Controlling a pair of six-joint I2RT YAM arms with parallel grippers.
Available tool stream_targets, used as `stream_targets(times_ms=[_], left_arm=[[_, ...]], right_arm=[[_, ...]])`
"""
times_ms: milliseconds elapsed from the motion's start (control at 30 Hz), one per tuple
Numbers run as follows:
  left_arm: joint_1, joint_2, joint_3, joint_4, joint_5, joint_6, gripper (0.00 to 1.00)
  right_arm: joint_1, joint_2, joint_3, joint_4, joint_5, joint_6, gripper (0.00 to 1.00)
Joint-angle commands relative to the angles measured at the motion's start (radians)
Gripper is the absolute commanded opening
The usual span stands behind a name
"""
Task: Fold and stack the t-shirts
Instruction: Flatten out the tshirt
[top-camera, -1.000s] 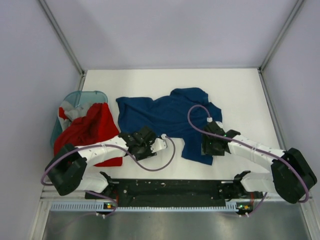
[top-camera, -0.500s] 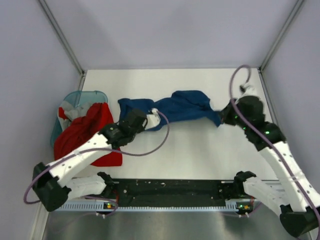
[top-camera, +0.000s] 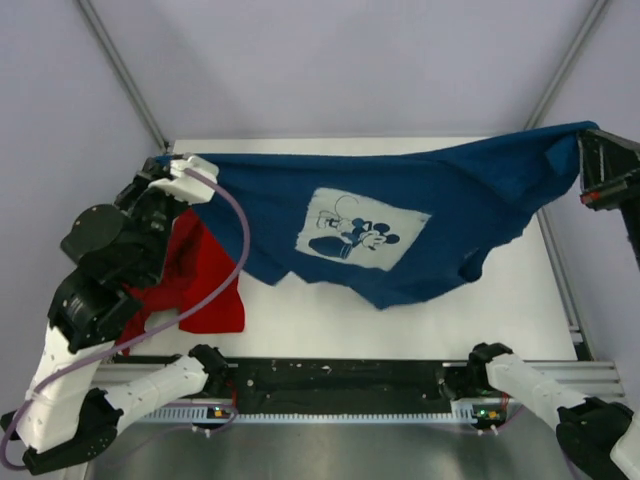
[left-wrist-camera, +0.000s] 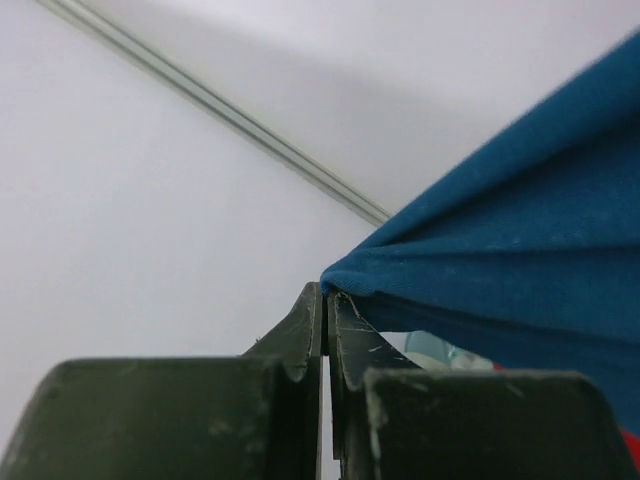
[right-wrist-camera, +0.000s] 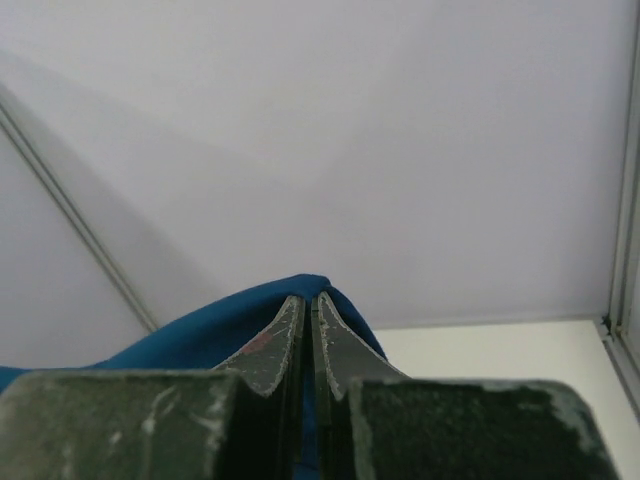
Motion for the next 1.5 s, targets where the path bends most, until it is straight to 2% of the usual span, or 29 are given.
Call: stream_targets(times_ms=[0,100,200,267,367,400,433,500,533,633,767,867,1067,1200,1267,1400,1467], left_arm=[[0.005,-0.025,0.034,-0.069,0.004,0.077,0.00],[0.005,-0.044,-0.054,-0.161,0.072,0.024,0.00],[0.005,-0.053,-0.217,-0.215,0.145,-0.039,0.00],[0.005,-0.048,-0.307,-0.313,0.281,-0.116,0.00],[-0.008,-0.037,-0.401,-0.564,0.836,-0.136,0.00],[-0.015,-0.022,-0.421,-0.644,1.082,-0.118,0.03],[-0.022,-0.010,-0.447,-0.705,1.242,-0.083,0.22],[-0.035,0.016,-0.475,-0.791,1.398,-0.027,0.51],[-0.036,0.022,-0.487,-0.793,1.419,-0.015,0.56],[-0.036,0.016,-0.531,-0.668,1.332,-0.038,0.58],[-0.036,0.039,-0.631,-0.242,0.999,-0.255,0.61],[-0.033,0.192,-0.644,-0.080,0.876,-0.301,0.61],[0.020,0.588,-0.484,-0.071,0.943,-0.389,0.54],[0.065,0.755,-0.392,-0.123,1.131,-0.336,0.56],[0.054,0.800,-0.381,-0.155,1.199,-0.315,0.58],[0.037,0.861,-0.394,-0.114,1.175,-0.315,0.57],[0.037,0.912,-0.369,-0.184,1.219,-0.282,0.57]], right_arm=[[-0.004,0.008,0.074,-0.063,0.076,-0.089,0.00],[-0.004,0.005,0.019,-0.063,0.044,-0.092,0.00],[-0.004,0.025,-0.098,-0.063,-0.037,-0.092,0.00],[-0.004,0.049,-0.174,-0.063,-0.074,-0.090,0.00],[-0.004,0.068,-0.260,-0.061,-0.117,-0.078,0.00],[-0.003,0.068,-0.286,-0.061,-0.128,-0.074,0.00],[-0.004,0.062,-0.316,-0.059,-0.146,-0.072,0.00],[-0.003,0.034,-0.395,-0.053,-0.201,-0.074,0.00],[-0.004,0.021,-0.441,-0.052,-0.217,-0.064,0.00],[-0.003,-0.013,-0.553,-0.050,-0.246,-0.052,0.00],[-0.004,-0.056,-0.672,-0.050,-0.221,-0.034,0.00],[-0.004,-0.069,-0.732,-0.044,-0.185,-0.025,0.00],[-0.004,-0.026,-0.780,-0.033,-0.180,-0.017,0.00],[-0.004,0.013,-0.772,-0.027,-0.145,-0.028,0.00],[-0.003,0.031,-0.763,-0.027,-0.138,-0.037,0.00],[-0.004,0.062,-0.745,-0.024,-0.119,-0.061,0.00],[-0.004,0.080,-0.734,-0.023,-0.105,-0.066,0.00]])
